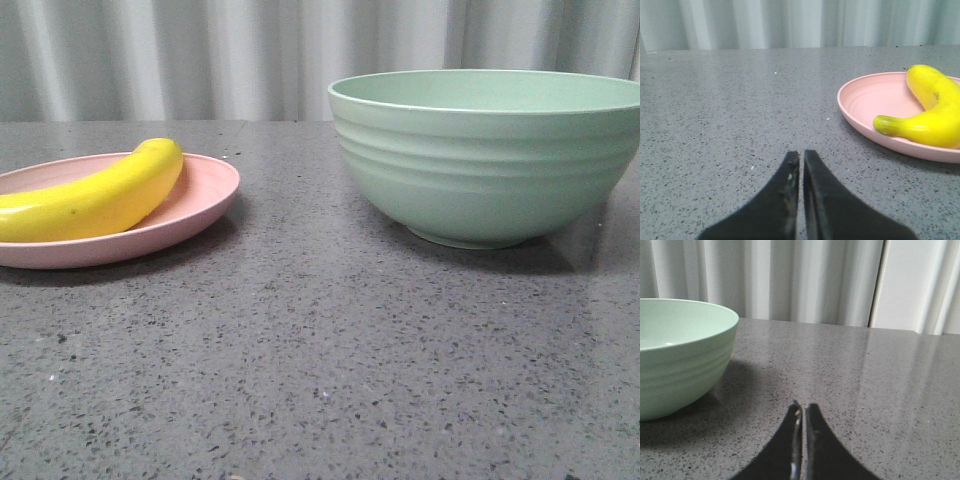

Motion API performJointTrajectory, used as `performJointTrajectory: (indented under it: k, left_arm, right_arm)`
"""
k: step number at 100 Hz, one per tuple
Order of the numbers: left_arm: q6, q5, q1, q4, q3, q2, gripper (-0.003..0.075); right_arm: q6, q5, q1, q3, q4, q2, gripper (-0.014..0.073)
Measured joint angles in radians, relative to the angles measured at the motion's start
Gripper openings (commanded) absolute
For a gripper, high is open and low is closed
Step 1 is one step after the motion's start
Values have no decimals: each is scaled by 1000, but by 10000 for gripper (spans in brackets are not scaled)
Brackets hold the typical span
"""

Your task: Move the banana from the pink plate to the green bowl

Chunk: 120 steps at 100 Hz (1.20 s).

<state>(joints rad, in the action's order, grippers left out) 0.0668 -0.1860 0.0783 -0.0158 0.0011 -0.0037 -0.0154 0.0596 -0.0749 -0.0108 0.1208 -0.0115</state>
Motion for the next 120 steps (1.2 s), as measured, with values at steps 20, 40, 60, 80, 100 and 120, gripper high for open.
performJointTrajectory:
  k: [20,40,60,80,100,120]
  left_arm:
    - [0,46,0,31,0,0,-20]
    - [0,61,0,62,-6,0,-20]
    - [0,15,0,65,-105,2,-20]
    - [0,-26,0,67,-258,148,-20]
    - [0,28,0,67,-369,348,-18]
    - [0,162,0,67,-385,485,271]
  right_arm:
    - [0,0,0,0,-40,0,-64]
    - [0,10,0,2,-48,0,-64]
    - [0,69,0,101,-50,107,-64]
    - [0,115,0,278,-52,327,-64]
    - [0,164,0,431,-89,538,-64]
    - [0,139,0,454,-105,647,-64]
